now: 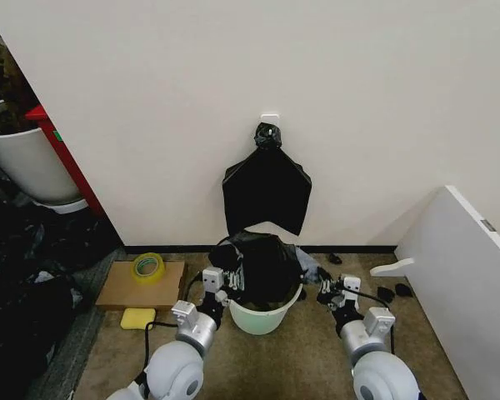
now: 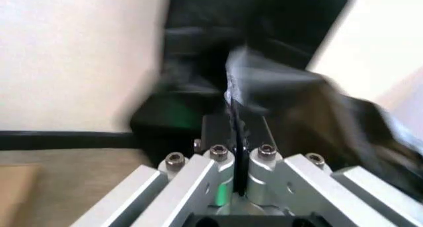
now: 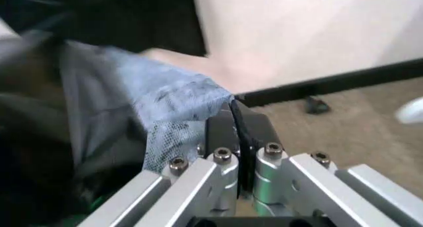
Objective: Place the garbage bag over the trash bin.
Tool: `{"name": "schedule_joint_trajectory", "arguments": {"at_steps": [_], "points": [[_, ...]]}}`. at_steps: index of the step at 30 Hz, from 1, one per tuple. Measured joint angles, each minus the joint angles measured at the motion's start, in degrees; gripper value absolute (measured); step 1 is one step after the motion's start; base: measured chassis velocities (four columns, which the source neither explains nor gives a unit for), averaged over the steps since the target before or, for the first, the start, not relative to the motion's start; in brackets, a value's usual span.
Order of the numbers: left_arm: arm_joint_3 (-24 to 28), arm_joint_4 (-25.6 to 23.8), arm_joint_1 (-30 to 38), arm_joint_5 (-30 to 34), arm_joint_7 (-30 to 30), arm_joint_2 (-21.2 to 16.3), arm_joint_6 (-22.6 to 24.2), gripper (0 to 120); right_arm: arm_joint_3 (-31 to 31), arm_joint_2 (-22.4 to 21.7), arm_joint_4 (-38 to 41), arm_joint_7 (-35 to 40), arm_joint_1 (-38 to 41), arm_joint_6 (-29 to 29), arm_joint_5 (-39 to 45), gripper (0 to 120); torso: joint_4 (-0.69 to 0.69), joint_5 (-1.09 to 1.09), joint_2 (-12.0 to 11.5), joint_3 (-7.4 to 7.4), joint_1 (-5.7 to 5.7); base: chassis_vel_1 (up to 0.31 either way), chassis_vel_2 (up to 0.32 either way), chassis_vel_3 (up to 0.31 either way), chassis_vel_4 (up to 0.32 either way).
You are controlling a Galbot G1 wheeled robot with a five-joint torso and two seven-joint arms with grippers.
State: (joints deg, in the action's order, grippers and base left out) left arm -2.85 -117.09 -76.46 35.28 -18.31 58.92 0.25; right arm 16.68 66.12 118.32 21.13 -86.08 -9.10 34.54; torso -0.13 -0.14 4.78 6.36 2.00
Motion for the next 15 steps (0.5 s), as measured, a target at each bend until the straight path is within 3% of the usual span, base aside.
{"name": "schedule_joint_trajectory", "arguments": {"at_steps": [4,7,15], "points": [[-2.68,-2.75,-5.55,-0.19,-1.26,-1.78,0.81,0,1.39,-0.73,-0.84,0.72,-0.57,-1.93,-0.05,0,0.00,-0.01,0.00,0.00,0.00,0.000,0.000,0.000,0.000],[-2.68,-1.91,-8.32,-0.76,-1.63,-2.09,0.89,0,0.37,-0.67,-2.17,0.69,-0.40,-2.78,-0.96,0,0.01,-0.01,0.00,0.00,0.00,0.000,0.000,0.000,0.000],[-1.93,0.23,-8.50,-0.26,-2.87,-1.94,4.02,0,-1.66,-0.22,-3.93,0.87,0.04,-5.20,-3.87,0,0.00,-0.01,0.00,0.00,0.00,0.000,0.000,0.000,0.000]]}}
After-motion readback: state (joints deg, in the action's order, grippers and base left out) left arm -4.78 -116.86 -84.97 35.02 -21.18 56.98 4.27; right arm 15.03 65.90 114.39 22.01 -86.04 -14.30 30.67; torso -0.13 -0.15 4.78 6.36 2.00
